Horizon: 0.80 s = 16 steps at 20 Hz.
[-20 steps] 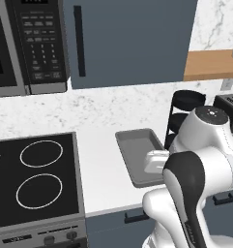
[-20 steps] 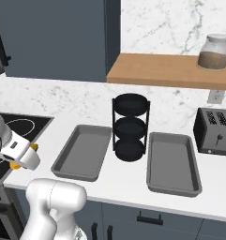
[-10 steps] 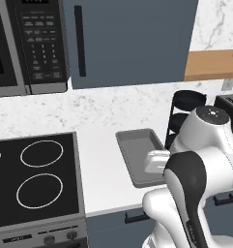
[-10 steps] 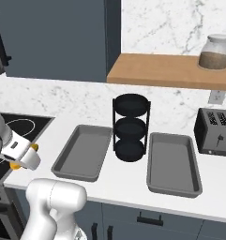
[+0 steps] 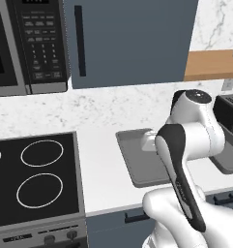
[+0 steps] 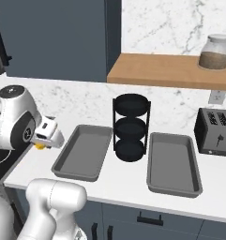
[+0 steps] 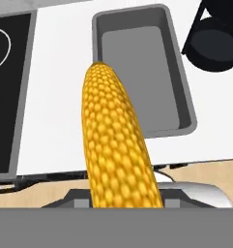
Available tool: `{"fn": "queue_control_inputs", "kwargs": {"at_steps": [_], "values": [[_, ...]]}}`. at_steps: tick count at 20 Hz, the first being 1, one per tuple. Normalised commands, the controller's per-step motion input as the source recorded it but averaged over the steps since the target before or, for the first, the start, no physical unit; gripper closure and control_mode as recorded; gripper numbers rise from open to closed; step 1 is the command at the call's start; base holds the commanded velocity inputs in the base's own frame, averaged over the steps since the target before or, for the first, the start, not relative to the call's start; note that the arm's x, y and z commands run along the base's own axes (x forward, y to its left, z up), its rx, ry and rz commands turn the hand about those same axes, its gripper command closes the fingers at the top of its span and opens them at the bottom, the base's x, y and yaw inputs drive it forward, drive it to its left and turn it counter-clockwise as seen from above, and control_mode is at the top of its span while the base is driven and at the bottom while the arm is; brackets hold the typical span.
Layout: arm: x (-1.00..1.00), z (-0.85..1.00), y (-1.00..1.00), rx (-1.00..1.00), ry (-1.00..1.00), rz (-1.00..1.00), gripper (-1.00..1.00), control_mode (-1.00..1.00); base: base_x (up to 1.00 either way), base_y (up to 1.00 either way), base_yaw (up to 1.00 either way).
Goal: Place one corn and one fish in each tupperware on the nearby counter, to pack two identical lunches.
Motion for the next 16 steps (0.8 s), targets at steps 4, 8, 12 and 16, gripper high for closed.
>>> {"fn": "queue_control_inputs", "kwargs": {"at_steps": [4, 8, 12, 16], "values": [[0.97, -0.40, -0.04, -0.09, 0.01, 0.01, 1.00, -1.00, 0.00, 0.00, 0.00], [1.00, -0.51, -0.11, -0.11, 0.00, 0.00, 1.00, -1.00, 0.00, 0.00, 0.00], [0.95, -0.63, -0.11, -0.14, 0.00, 0.00, 1.00, -1.00, 0.00, 0.00, 0.00], [0.73, -0.64, -0.25, -0.11, 0.00, 0.00, 1.00, -1.00, 0.00, 0.00, 0.00]]}}
